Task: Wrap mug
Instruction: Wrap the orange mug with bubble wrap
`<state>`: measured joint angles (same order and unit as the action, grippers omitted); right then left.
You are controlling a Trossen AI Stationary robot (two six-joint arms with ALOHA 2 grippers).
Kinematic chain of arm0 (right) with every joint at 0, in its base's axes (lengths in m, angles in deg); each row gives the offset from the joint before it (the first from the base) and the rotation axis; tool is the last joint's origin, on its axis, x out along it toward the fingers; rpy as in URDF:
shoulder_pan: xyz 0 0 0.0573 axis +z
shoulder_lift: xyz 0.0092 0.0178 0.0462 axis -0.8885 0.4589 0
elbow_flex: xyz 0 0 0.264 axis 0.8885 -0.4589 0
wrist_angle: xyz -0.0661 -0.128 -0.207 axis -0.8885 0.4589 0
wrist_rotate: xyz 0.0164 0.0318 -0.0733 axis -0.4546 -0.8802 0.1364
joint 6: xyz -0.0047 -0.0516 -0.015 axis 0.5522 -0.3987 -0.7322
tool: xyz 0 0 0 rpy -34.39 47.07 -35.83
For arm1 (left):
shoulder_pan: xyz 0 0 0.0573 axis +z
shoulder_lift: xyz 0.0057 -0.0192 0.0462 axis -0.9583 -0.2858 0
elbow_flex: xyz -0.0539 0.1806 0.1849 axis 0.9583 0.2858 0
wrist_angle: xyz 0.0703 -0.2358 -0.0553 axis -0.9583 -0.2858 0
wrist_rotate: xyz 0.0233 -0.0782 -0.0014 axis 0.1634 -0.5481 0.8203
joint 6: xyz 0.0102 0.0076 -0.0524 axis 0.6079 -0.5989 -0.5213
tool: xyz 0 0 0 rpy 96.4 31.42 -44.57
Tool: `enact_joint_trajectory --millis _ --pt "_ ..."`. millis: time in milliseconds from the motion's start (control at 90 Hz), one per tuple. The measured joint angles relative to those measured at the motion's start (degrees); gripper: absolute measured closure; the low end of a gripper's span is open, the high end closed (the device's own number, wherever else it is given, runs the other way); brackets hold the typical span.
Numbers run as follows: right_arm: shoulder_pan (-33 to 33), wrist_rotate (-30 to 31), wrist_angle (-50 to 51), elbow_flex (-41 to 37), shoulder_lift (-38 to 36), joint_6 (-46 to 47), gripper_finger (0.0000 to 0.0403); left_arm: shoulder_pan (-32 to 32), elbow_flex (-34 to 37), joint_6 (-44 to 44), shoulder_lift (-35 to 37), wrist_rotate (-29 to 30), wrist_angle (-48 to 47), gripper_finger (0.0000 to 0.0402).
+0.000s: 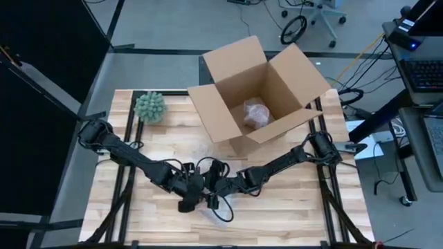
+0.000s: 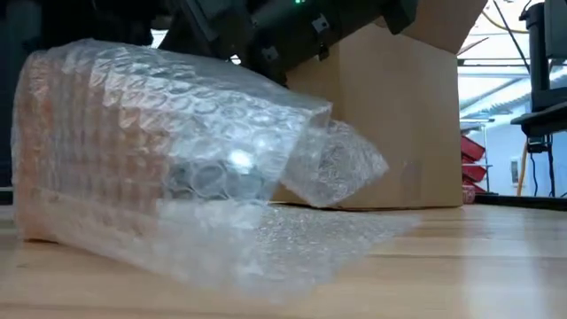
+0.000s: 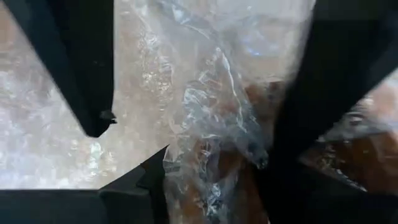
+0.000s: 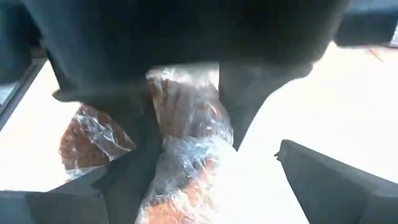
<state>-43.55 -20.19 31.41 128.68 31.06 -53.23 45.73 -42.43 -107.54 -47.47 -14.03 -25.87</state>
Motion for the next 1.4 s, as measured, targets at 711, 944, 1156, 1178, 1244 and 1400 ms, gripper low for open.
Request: enact_joint_trajectory --millis 711,944,1156,1178,1244,1400 --pt "-0.02 0.02 0.57 0.00 0.02 0.34 0.0081 -1.46 -0.62 0.53 9.41 0.92 -2.03 0.0228" --pt "-0.02 0.02 0.57 0.00 0.04 0.27 0.0081 -1.88 2.47 -2.21 9.10 5.29 -2.92 0.0228" --pt "-0.08 0.16 0.23 0.09 0.08 0.28 0.0081 -1.59 6.67 -4.10 5.85 5.97 1.03 0.0228" --pt "-0.09 0.15 0.20 0.11 0.07 0.28 0.0081 -1.61 6.79 -4.10 5.31 5.96 1.51 0.0228" --pt "-0.07 0.19 0.22 0.11 0.08 0.26 0.0081 -1.58 6.83 -4.25 3.57 5.95 2.83 0.0228" --pt "-0.07 0.00 0.26 0.10 0.07 0.20 0.0081 -1.50 6.79 -2.75 -1.71 6.30 8.65 0.0228"
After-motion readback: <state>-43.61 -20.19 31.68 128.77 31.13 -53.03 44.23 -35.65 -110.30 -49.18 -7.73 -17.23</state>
